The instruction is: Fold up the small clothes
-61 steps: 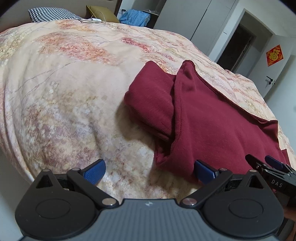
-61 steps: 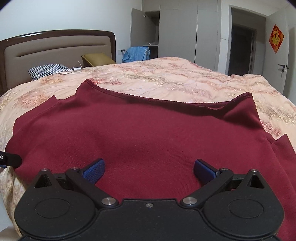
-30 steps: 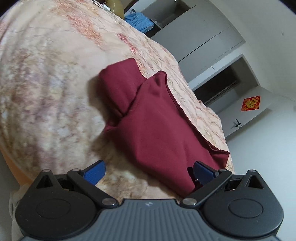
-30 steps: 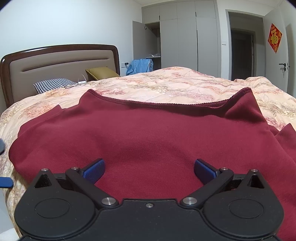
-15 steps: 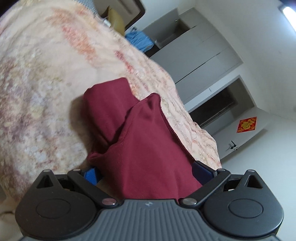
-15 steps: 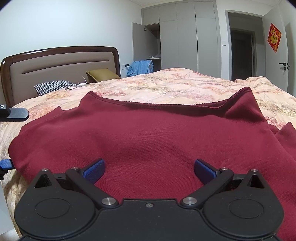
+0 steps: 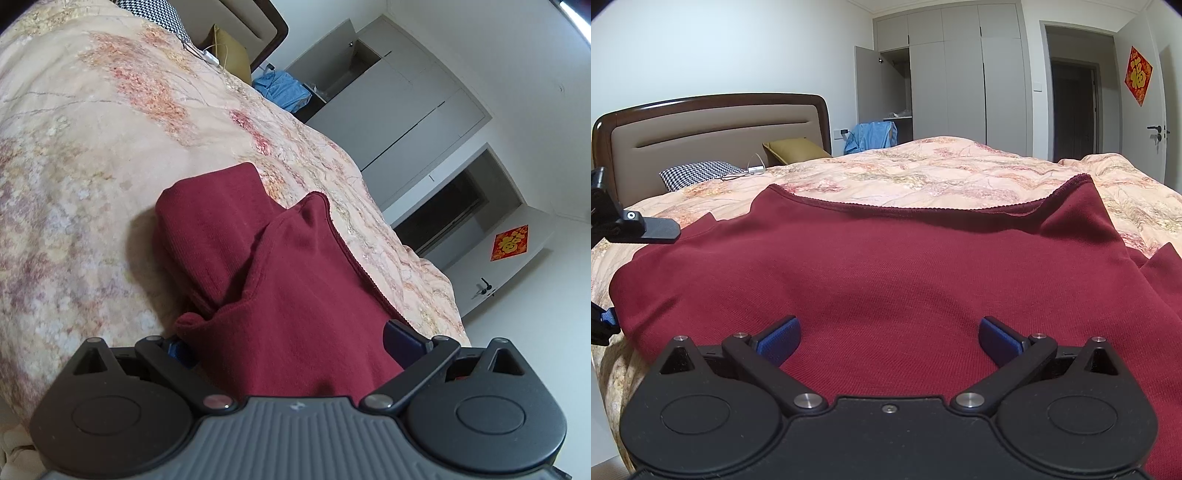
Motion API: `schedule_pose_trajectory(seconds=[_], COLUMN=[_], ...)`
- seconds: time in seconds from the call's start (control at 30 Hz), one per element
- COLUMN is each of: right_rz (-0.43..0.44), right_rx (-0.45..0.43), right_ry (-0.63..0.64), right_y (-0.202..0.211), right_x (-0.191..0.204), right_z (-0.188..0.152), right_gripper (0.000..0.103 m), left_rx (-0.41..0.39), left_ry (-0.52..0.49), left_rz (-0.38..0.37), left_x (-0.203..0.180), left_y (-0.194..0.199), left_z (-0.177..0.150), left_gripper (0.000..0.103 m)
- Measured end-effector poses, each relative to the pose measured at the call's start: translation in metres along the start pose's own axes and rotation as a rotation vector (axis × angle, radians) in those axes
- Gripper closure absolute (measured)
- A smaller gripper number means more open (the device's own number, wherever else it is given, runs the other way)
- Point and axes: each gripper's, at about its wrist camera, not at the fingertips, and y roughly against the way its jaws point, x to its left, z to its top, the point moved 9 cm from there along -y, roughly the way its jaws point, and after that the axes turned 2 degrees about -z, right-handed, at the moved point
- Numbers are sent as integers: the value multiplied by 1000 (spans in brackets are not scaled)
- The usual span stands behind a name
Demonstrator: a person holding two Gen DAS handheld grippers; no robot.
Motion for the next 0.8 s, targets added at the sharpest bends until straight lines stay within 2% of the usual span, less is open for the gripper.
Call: schedule_pose_trajectory(seconds=[0.1, 0.17, 0.43, 0.63, 0.8], right_rz=[0, -1, 5, 8, 9], right_rx=[-1, -3, -15, -20, -20], right_ry=[0, 0, -6, -9, -9], right_y=[0, 0, 3, 4, 4], right_x=[0, 0, -1, -2, -2], right_z=[0, 0, 0, -1, -1], right_gripper=[0, 0, 0, 0, 0], left_rx=[-12, -23, -42, -47, -45], left_ry=[-1, -13, -67, -58, -53], left_rz=[6, 29, 110, 116, 118], left_x=[2, 3, -3, -2, 0], left_y=[1, 1, -4, -4, -1], left_z=[1, 2, 2, 3, 2], left_gripper=[6, 12, 13, 14, 18])
